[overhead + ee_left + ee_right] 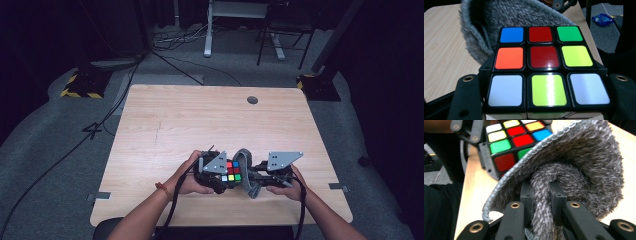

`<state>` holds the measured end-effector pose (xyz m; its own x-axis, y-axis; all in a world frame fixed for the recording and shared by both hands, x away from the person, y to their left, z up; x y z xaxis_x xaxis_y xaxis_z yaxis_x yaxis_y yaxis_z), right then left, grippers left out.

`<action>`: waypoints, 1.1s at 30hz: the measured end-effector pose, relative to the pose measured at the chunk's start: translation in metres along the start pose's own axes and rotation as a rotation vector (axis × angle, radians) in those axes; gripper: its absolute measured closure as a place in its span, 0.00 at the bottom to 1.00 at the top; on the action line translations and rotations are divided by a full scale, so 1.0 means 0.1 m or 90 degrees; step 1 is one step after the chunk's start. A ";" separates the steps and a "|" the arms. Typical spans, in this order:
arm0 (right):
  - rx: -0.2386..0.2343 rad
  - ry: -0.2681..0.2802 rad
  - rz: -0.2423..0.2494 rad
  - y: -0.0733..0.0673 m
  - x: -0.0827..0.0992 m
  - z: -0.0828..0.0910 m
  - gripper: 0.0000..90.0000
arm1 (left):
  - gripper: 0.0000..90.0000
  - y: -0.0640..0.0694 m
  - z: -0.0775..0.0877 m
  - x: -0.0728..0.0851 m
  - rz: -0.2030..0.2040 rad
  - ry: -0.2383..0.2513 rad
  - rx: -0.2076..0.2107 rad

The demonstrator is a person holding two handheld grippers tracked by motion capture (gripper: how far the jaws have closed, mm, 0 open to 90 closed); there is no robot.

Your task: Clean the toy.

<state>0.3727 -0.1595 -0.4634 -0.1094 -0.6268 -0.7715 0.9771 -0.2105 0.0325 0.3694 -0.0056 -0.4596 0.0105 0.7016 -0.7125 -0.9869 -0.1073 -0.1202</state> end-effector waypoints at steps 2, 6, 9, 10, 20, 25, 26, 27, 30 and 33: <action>-0.003 -0.002 0.005 -0.01 0.01 -0.01 0.86 | 0.37 -0.02 -0.01 0.02 -0.002 -0.013 -0.012; 0.002 0.021 0.013 -0.03 -0.03 0.03 0.86 | 0.36 -0.05 -0.09 0.09 0.001 -0.050 -0.023; -0.010 0.051 0.012 -0.06 -0.08 0.06 0.86 | 0.36 -0.03 -0.15 0.10 -0.005 -0.071 -0.031; -0.014 0.055 0.016 -0.08 -0.10 0.06 0.86 | 0.36 -0.01 -0.19 0.10 -0.014 -0.086 -0.038; 0.008 0.036 0.031 -0.11 -0.13 0.04 0.86 | 0.37 0.00 -0.21 0.08 -0.017 -0.088 -0.046; 0.036 0.011 -0.014 0.07 0.00 0.05 0.86 | 0.37 -0.04 -0.09 0.06 -0.002 -0.061 -0.053; 0.036 0.010 -0.027 0.10 0.03 0.05 0.86 | 0.37 -0.05 -0.07 0.06 -0.003 -0.053 -0.057; 0.034 0.005 -0.036 0.13 0.05 0.04 0.86 | 0.37 -0.05 -0.04 0.05 0.001 -0.040 -0.053; 0.026 -0.005 -0.047 0.17 0.11 0.01 0.86 | 0.37 -0.05 0.00 0.02 0.001 -0.025 -0.049; 0.008 0.012 -0.044 0.14 0.08 0.02 0.86 | 0.37 -0.05 -0.01 0.03 -0.003 -0.028 -0.047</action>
<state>0.3853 -0.1693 -0.4678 -0.1729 -0.5958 -0.7843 0.9650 -0.2618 -0.0139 0.3746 -0.0032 -0.4618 0.0061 0.7319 -0.6814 -0.9725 -0.1543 -0.1744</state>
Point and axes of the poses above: each handheld gripper's, and its own axes: z roughly backward along the jaws, x roughly out of its underside, y roughly to its right, the point moved 6 cm from there along -z, roughly forward along the jaws, and after that the axes turned 9 degrees about -y, right-handed, at the moved point
